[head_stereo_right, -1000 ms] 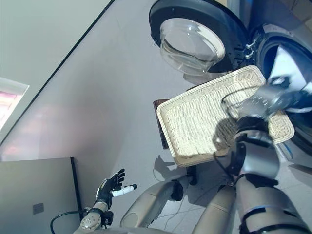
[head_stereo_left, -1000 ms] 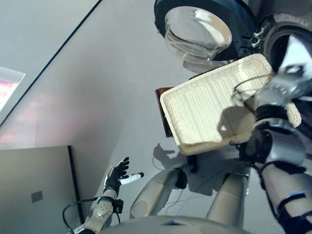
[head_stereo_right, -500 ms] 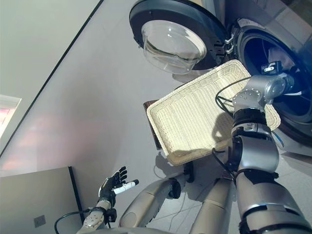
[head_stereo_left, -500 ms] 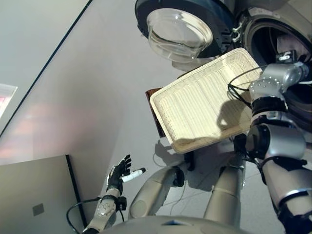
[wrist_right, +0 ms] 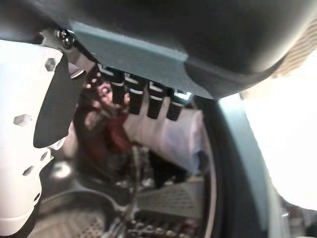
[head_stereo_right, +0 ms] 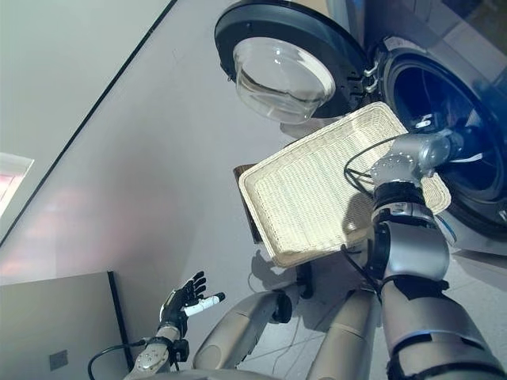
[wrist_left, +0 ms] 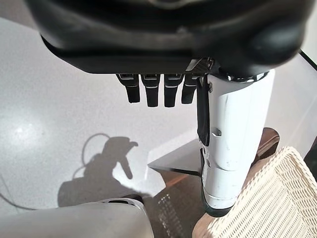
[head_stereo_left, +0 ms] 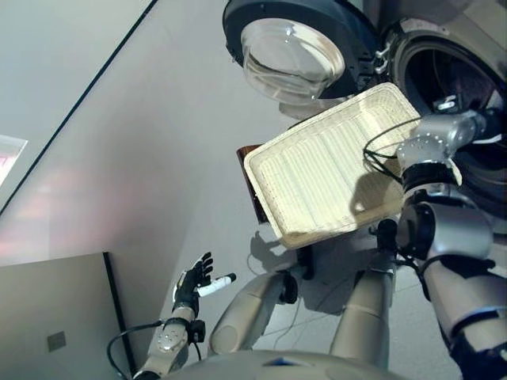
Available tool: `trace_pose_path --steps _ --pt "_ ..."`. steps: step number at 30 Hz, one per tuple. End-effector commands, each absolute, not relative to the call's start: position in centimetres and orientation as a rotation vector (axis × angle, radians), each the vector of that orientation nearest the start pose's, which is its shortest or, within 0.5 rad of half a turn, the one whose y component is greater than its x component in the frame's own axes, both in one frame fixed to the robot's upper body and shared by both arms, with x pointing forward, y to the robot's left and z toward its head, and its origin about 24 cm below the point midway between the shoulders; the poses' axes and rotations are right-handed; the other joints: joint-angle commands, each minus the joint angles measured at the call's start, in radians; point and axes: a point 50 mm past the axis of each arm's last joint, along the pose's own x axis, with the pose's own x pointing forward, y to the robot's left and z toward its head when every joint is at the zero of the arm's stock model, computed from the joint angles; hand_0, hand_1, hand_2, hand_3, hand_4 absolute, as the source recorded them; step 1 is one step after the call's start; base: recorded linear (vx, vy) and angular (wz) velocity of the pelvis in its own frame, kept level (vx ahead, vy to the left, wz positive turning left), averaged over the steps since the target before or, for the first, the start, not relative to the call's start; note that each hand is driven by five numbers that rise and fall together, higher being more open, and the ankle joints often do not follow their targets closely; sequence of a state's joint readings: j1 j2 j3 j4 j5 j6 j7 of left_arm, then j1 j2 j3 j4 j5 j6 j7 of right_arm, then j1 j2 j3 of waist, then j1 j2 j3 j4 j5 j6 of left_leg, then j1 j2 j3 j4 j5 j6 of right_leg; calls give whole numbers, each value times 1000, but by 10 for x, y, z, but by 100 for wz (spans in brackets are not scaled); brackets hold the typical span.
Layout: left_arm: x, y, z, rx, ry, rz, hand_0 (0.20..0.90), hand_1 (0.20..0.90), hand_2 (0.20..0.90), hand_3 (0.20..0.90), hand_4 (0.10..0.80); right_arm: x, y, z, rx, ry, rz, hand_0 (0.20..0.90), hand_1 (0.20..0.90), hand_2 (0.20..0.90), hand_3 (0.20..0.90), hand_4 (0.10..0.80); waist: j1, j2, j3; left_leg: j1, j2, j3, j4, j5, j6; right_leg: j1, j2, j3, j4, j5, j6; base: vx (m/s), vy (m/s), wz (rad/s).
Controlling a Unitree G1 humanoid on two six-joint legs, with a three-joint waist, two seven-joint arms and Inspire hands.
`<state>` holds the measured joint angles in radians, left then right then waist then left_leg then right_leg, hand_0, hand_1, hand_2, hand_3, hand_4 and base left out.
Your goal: Pick up the clothes and place them into the washing machine
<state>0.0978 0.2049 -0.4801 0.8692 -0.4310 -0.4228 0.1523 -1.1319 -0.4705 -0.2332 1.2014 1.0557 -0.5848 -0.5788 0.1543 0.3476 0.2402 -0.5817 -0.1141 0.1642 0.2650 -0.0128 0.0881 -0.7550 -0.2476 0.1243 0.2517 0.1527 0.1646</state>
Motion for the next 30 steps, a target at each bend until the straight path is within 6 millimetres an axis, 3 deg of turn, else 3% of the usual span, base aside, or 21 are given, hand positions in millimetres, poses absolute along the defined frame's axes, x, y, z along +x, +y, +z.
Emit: trace_pose_path --steps 1,3,4,6,12,18,22,23,24,25,27,30 --pt "130 192 -125 30 628 153 900 900 900 900 800 375 -322 206 569 -374 -924 900 900 900 900 800 36 42 -50 -68 51 -90 -46 43 -103 38 95 -86 121 -182 -118 0 0 0" --pt "133 196 -125 67 633 137 900 900 900 900 800 377 -321 181 417 -214 -899 900 900 900 900 800 36 30 -47 -61 55 -89 -44 44 -105 51 98 -90 117 -178 -122 -30 -35 3" --pt "133 197 -125 83 636 136 900 900 900 900 800 381 -310 170 372 -162 -864 900 900 900 900 800 36 23 -47 -55 57 -90 -44 45 -105 61 99 -92 112 -177 -122 -14 -32 3" --pt "130 198 -129 113 665 132 900 900 900 900 800 387 -284 144 391 -96 -773 900 900 900 900 800 34 9 -46 -44 62 -90 -40 45 -107 79 102 -98 106 -175 -123 -1 -32 -5" --pt "126 197 -134 118 712 133 900 900 900 900 800 378 -248 82 371 77 -698 900 900 900 900 800 28 -33 -34 -29 72 -100 -23 46 -109 123 108 -123 99 -172 -124 -11 -47 -1" --pt "121 202 -136 114 727 167 900 900 900 900 800 367 -219 50 290 127 -572 900 900 900 900 800 18 -94 -37 25 83 -115 -38 58 -116 200 116 -145 67 -164 -124 7 -53 9" --pt "114 211 -141 118 776 228 900 900 900 900 800 344 -224 13 35 251 -493 900 900 900 900 800 10 -163 -66 105 90 -133 -81 68 -121 300 125 -170 12 -155 -115 86 -94 7" --pt "108 217 -145 110 813 269 900 900 900 900 800 325 -227 -11 -92 328 -445 900 900 900 900 800 4 -199 -92 156 92 -139 -109 73 -125 361 127 -183 -28 -150 -107 99 -102 -5" --pt "108 217 -145 110 813 269 900 900 900 900 800 325 -227 -11 -92 328 -445 900 900 900 900 800 4 -199 -93 155 93 -139 -113 79 -125 361 128 -184 -34 -144 -107 166 -136 7" --pt "102 220 -148 113 857 287 900 900 900 900 800 302 -230 -37 -220 411 -390 900 900 900 900 800 -6 -232 -122 217 100 -145 -141 77 -129 423 126 -198 -70 -146 -100 83 -67 2" --pt "98 221 -150 111 873 293 900 900 900 900 800 290 -229 -48 -249 444 -363 900 900 900 900 800 -10 -246 -138 237 101 -148 -155 81 -129 448 127 -201 -93 -140 -97 112 -82 3" --pt "79 221 -157 116 967 265 900 900 900 900 800 238 -237 -87 -422 596 -247 900 900 900 900 800 -32 -289 -188 332 107 -144 -193 73 -128 545 127 -223 -144 -139 -85 142 -85 8"
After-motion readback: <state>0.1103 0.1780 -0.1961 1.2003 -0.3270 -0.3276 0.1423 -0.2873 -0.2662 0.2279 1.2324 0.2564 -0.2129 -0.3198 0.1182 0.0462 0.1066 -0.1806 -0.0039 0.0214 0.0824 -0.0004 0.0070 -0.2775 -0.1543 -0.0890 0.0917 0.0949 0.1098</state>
